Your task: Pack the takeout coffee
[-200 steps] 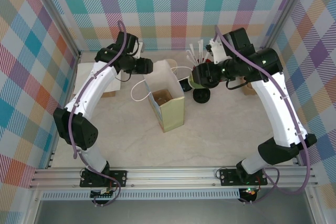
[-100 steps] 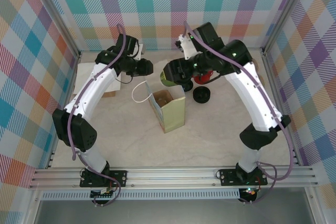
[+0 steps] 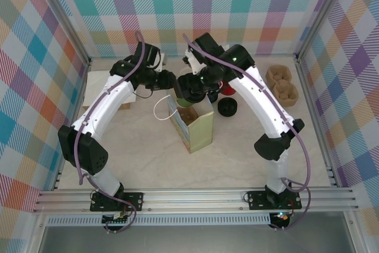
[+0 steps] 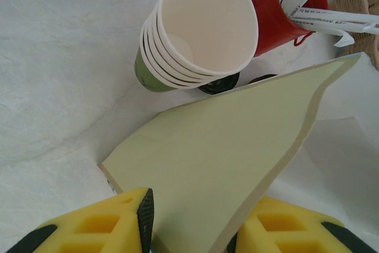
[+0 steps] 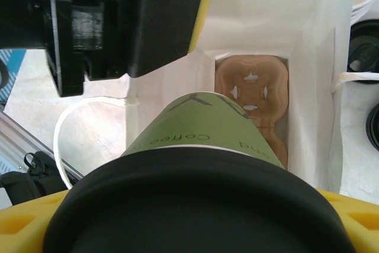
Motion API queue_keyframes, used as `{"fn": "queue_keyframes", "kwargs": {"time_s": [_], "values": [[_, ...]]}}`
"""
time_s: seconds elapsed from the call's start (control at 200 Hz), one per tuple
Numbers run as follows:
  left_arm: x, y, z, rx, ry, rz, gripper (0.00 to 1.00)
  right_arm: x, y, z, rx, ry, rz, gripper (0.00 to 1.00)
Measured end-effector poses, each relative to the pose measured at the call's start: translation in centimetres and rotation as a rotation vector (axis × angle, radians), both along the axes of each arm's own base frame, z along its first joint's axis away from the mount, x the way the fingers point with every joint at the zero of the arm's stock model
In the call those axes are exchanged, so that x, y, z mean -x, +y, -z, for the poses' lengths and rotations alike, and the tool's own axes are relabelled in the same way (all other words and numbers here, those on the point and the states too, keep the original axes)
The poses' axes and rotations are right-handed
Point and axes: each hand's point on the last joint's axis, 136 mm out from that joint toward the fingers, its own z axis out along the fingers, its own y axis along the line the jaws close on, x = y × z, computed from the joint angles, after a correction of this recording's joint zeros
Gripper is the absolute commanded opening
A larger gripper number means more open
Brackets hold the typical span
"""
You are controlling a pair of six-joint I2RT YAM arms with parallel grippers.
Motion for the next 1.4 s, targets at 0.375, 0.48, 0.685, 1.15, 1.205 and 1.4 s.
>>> {"fn": "queue_keyframes", "kwargs": {"time_s": [0.375, 0.48, 0.685, 1.15, 1.205, 1.4], "values": [[0.5, 0.2, 0.4, 0.008, 0.011, -0.017, 0.37, 0.9, 1.5, 3.0, 0.051, 0.082, -0.038, 0.83], [0.7, 0.5, 0.4, 0.001, 0.007, -0.023, 0.37, 1.0, 1.4, 3.6, 0.068, 0.095, -0.038, 0.83], [0.9, 0.8, 1.0, -0.015, 0.01, -0.031, 0.37, 0.7, 0.4, 4.3, 0.121, 0.095, -0.018, 0.83], [0.8, 0.8, 1.5, -0.022, 0.008, -0.033, 0.37, 0.4, -1.4, 7.2, 0.27, 0.126, -0.02, 0.83], [0.8, 0.8, 1.5, -0.022, 0.008, -0.034, 0.37, 0.4, -1.4, 7.6, 0.284, 0.134, -0.026, 0.83], [0.9, 0.8, 1.4, -0.021, 0.007, -0.033, 0.4, 0.7, -1.9, 9.2, 0.336, 0.167, -0.037, 0.83]]}}
